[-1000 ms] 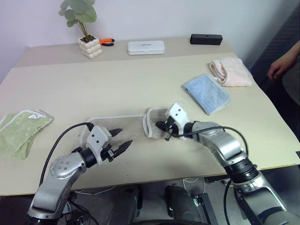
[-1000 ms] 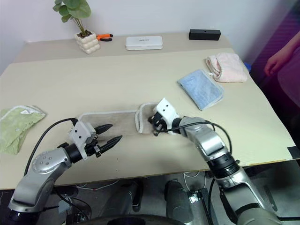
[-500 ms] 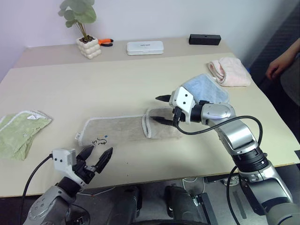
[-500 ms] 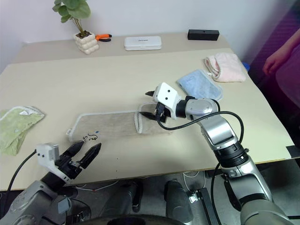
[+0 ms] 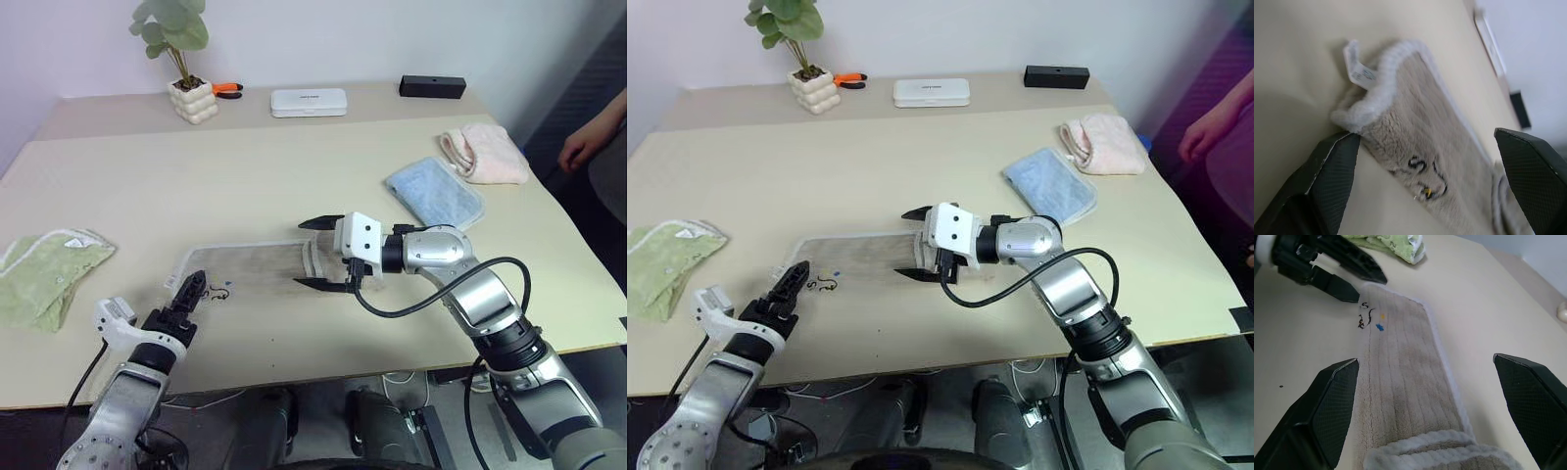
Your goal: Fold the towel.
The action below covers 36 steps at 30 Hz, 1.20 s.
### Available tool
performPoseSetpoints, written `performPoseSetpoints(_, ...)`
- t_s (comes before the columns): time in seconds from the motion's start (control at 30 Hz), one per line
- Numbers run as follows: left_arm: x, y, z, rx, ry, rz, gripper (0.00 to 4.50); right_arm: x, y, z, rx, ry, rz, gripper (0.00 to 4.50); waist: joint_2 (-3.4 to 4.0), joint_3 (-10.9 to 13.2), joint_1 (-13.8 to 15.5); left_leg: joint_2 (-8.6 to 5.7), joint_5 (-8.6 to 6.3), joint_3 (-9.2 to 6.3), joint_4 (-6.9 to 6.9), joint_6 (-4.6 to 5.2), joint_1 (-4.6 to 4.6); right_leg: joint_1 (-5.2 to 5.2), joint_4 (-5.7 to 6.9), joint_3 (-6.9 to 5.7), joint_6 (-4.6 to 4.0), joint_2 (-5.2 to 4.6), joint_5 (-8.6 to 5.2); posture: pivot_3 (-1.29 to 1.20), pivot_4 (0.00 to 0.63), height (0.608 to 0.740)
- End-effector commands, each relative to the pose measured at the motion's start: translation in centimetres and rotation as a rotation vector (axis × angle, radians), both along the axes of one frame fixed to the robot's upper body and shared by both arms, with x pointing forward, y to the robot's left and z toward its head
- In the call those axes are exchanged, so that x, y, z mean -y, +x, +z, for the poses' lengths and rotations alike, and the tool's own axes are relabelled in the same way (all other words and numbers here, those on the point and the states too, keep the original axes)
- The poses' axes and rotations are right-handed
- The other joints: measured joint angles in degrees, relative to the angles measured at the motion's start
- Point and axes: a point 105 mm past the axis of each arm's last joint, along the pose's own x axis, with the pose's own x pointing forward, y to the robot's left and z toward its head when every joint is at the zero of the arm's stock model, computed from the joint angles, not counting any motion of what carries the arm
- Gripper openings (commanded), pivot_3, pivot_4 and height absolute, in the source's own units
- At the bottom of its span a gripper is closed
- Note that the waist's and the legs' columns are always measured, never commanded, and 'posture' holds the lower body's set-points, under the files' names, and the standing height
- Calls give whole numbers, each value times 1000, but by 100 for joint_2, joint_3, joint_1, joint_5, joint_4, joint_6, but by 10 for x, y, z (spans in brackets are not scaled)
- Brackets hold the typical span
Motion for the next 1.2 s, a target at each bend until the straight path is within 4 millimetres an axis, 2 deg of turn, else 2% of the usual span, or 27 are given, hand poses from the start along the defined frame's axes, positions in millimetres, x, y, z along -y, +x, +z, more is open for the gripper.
performPoseSetpoints(0.03,-10,5,1,-16,-13,47,3244,-2,-6,8,61,10,17,4500,-2,-1,27,2,2,0,-1,3,0,0,-2,0,0,3,0,0,150,740)
performPoseSetpoints(0.23,-10,16,19,50,6,44,258,0,-11,5,64,5,4,4500,-3,-1,37,3,6,2,-2,9,-4,-4,-3,1,0,6,0,0,150,740)
performPoseSetpoints(0.27,-12,16,24,70,16,51,57,0,-12,4,63,4,1,4500,-3,-1,37,3,6,2,-1,9,-4,-4,-3,1,0,6,0,0,150,740)
performPoseSetpoints(0.37,-21,15,43,150,101,59,57,2,-13,3,60,0,-9,4500,-3,-1,29,6,5,2,-4,8,-4,-5,-3,1,-1,8,0,0,150,740)
performPoseSetpoints(0.5,-51,6,75,256,234,124,57,8,-12,1,55,-10,-31,4500,-3,-1,25,9,5,4,-6,6,-5,-11,-2,3,-3,9,-1,0,150,740)
performPoseSetpoints(0.6,-58,2,101,332,450,47,57,15,-7,-3,48,-30,-54,4500,-4,0,29,9,5,5,-7,5,-7,-13,-4,2,-4,10,-1,0,150,740)
performPoseSetpoints(0.7,-41,6,117,397,598,-97,57,22,-3,-9,39,-47,-77,4500,-6,0,44,9,4,7,-7,4,-9,-15,-7,1,-6,9,-2,0,150,740)
performPoseSetpoints(0.8,-5,10,120,457,694,-315,57,26,0,-12,34,-56,-93,4500,-7,0,45,7,-4,7,-6,-7,-9,-10,-16,0,-6,7,-2,0,150,740)
performPoseSetpoints(0.93,51,7,100,491,824,-690,57,29,1,-15,28,-62,-109,4500,-6,1,23,9,-4,10,-10,-7,-11,-11,-16,2,-7,9,-1,0,150,740)
performPoseSetpoints(1.0,69,4,89,504,831,-828,57,31,2,-17,28,-65,-121,4500,-2,3,3,10,-1,13,-17,-3,-12,-18,-14,5,-7,10,-1,0,150,740)
performPoseSetpoints(1.2,89,7,68,523,816,-1005,57,40,5,-20,28,-74,-165,4500,0,4,4,16,5,16,-22,5,-19,-36,-8,15,-7,11,0,0,150,740)
